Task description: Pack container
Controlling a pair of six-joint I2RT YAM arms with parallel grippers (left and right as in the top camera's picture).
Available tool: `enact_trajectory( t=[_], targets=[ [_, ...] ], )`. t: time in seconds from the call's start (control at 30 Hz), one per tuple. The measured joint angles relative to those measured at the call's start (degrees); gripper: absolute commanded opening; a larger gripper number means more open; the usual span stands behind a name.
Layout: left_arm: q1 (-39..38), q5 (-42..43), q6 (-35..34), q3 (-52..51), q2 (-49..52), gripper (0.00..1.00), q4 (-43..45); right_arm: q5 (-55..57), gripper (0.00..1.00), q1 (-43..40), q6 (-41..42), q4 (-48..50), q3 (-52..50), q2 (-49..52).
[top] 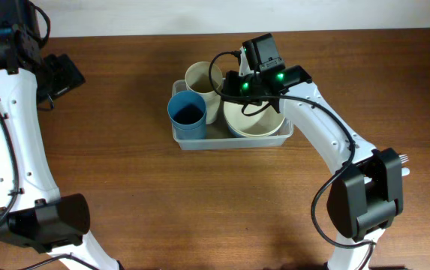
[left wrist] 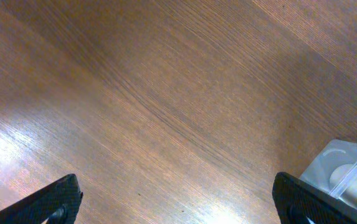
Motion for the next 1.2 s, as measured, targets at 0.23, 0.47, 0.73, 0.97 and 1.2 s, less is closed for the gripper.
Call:
enact_trajectory(
  t=[0.23, 0.47, 0.73, 0.97, 1.2],
  targets=[
    [0.00, 0.02, 0.00, 0.00, 0.00, 1.00, 0.00, 0.44, 0.04, 0.00, 0.11, -0.26, -0.02, 0.00],
    [0.00, 0.00, 0.00, 0.00, 0.00, 1.00, 0.00, 2.49, 0.04, 0.00, 0.09, -0.46, -0.02, 0.24],
    [0.00, 0.00, 0.00, 0.00, 0.00, 0.99, 0.00, 3.80, 0.04, 0.00, 0.11, -0.11, 0.00, 4.33],
    [0.00, 0.00, 0.00, 0.00, 0.00, 1.00, 0.00, 4.04, 0.04, 0.00, 0.15, 1.27, 0.00, 4.90],
    [0.00, 0.02, 0.00, 0.00, 0.00, 0.99, 0.00, 4.00, 0.04, 0.00, 0.55, 1.29, 0.00, 4.90]
  ],
)
